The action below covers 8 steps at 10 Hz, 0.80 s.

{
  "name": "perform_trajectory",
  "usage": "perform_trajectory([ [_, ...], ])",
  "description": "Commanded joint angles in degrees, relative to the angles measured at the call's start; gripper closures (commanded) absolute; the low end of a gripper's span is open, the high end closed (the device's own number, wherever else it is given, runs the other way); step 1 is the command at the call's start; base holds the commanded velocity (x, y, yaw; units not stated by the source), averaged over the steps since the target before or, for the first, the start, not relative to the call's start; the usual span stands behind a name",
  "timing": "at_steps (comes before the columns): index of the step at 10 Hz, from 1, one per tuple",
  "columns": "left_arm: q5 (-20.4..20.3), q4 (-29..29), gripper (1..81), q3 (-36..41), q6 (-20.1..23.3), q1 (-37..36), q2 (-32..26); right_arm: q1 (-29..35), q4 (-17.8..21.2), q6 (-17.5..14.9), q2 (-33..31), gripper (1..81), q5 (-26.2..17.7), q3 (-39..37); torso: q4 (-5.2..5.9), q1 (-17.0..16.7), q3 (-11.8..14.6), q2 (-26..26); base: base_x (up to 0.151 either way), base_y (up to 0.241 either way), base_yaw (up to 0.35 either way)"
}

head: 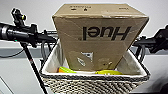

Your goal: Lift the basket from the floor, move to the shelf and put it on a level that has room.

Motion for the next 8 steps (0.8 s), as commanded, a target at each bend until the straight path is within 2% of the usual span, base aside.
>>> perform_trajectory([
  [1,-1.28,-2.03,81.1,-7.12,0.59,-11.01,3.41,11.85,0.37,2.19,3.32,81.1,0.04,-7.04,0.00,0.00,0.00,0.00,0.000,0.000,0.000],
  [4,-0.05,-3.70,81.1,-10.99,0.58,-13.64,5.70,15.98,0.28,4.31,6.58,81.1,-1.63,-11.18,0.00,0.00,0.00,0.00,0.000,0.000,0.000],
  [8,1.09,-5.73,81.1,-15.47,0.50,-17.51,9.57,20.29,0.54,5.37,8.95,81.1,-5.58,-16.54,0.00,0.00,0.00,0.00,0.000,0.000,0.000],
])
